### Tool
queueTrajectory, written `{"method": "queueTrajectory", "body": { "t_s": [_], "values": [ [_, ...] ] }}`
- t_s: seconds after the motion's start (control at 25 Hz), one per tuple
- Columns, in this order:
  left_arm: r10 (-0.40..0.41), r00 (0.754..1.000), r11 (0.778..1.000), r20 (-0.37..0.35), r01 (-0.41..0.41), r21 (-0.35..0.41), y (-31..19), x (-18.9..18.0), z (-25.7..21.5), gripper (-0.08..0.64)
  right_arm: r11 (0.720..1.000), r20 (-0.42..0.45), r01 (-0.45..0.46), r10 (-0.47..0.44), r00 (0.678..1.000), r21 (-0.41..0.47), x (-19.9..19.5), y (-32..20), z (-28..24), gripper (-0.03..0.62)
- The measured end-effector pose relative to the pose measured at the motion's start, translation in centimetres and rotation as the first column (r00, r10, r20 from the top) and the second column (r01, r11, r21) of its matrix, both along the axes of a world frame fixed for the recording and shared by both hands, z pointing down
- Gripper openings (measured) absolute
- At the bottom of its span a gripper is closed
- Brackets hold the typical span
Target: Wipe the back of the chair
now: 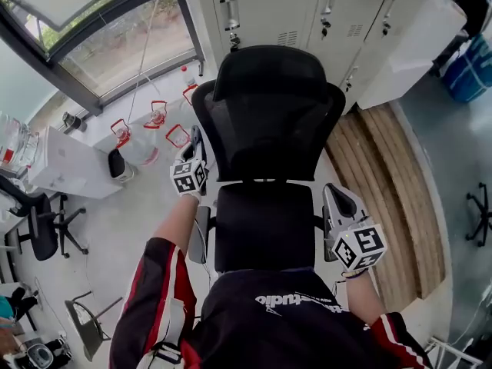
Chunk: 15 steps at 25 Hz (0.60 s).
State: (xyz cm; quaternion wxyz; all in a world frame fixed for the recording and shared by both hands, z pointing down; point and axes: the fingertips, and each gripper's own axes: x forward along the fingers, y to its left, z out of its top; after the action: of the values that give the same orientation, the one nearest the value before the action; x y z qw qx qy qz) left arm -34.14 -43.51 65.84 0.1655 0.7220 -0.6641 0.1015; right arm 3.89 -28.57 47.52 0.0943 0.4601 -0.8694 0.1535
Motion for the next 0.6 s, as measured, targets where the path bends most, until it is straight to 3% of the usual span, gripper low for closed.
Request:
{"method": "queueTrajectory", "body": {
  "t_s": [0.28, 0.6],
  "values": [
    [-0.015, 0.999, 0.999, 0.05, 0.018, -0.044, -2.7, -0.1, 2.9, 0.057, 0.999, -0.008, -0.037, 0.037, 0.999, -0.033, 1.8, -0.3, 1.1, 0.014],
    [0.044, 0.998, 0.997, 0.043, -0.041, -0.066, -4.7, 4.6, 4.2, 0.057, 0.995, 0.015, -0.086, 0.086, 0.996, -0.047, 4.3, -0.1, 1.8, 0.014]
  ]
}}
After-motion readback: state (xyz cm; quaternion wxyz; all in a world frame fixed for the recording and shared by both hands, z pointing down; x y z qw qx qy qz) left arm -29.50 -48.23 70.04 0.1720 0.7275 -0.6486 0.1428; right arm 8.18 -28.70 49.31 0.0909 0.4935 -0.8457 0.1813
